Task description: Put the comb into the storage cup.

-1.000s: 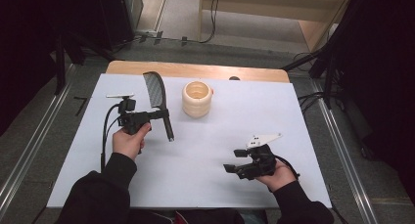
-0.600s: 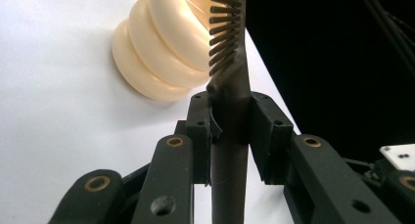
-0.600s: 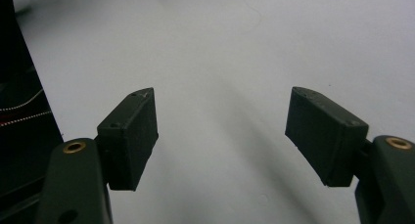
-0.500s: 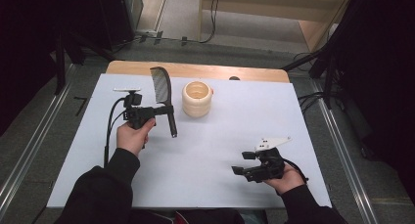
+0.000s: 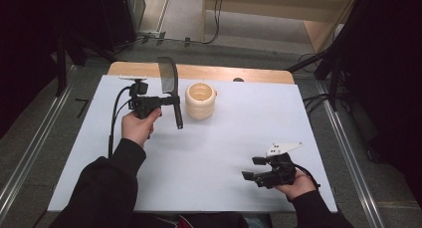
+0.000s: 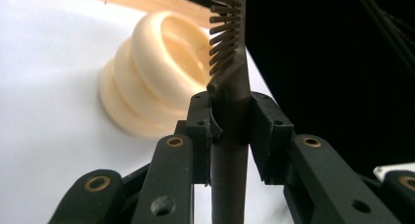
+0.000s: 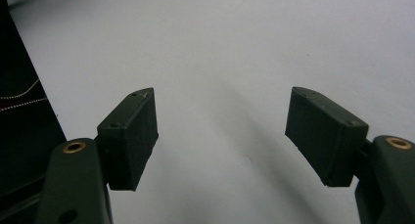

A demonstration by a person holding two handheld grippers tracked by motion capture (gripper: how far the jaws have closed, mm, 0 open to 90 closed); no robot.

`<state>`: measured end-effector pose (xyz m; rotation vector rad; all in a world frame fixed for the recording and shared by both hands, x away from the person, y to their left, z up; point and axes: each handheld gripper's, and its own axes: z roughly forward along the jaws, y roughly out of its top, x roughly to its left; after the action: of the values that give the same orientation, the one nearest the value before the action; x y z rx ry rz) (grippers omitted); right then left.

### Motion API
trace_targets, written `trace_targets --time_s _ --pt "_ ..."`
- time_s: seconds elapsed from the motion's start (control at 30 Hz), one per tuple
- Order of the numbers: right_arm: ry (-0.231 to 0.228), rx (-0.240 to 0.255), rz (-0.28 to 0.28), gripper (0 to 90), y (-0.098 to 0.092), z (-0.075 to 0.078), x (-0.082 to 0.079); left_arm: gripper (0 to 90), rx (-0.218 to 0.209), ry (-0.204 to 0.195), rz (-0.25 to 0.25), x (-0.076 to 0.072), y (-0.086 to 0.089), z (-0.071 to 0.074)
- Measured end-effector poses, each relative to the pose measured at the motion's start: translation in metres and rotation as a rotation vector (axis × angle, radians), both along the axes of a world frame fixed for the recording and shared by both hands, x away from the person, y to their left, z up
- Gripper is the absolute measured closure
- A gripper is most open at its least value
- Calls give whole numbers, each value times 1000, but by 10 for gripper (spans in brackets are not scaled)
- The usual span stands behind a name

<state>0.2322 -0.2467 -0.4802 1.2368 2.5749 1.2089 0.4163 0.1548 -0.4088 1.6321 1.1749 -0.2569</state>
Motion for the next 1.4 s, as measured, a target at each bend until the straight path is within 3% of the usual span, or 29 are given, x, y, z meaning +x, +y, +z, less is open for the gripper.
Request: trace_targets --time_s 0.1,0.5,0.63,0.7,0.8,1.0,1.1,1.3,1.4 --pt "2 -2 -1 257 0 -1 0 723 6 -26 8 8 -4 12" --pt "1 -7 0 257 0 -1 1 723 -2 -84 24 28 -21 33" --pt "1 -10 1 257 0 -1 1 723 -8 -137 7 35 -30 41" --pt "2 -14 0 257 1 -1 1 723 -11 -143 10 37 -33 43" --pt "-4 -14 5 257 1 -1 1 723 -37 -150 27 41 -39 45" --pt "-13 -9 10 257 0 0 2 723 -16 -183 47 51 -50 47" --pt "-13 -8 13 257 0 0 1 723 19 -195 53 58 -53 46" --pt "-8 9 12 257 0 0 2 722 32 -201 61 70 -61 39" --pt "-11 8 18 257 0 0 2 722 6 -200 69 74 -64 33"
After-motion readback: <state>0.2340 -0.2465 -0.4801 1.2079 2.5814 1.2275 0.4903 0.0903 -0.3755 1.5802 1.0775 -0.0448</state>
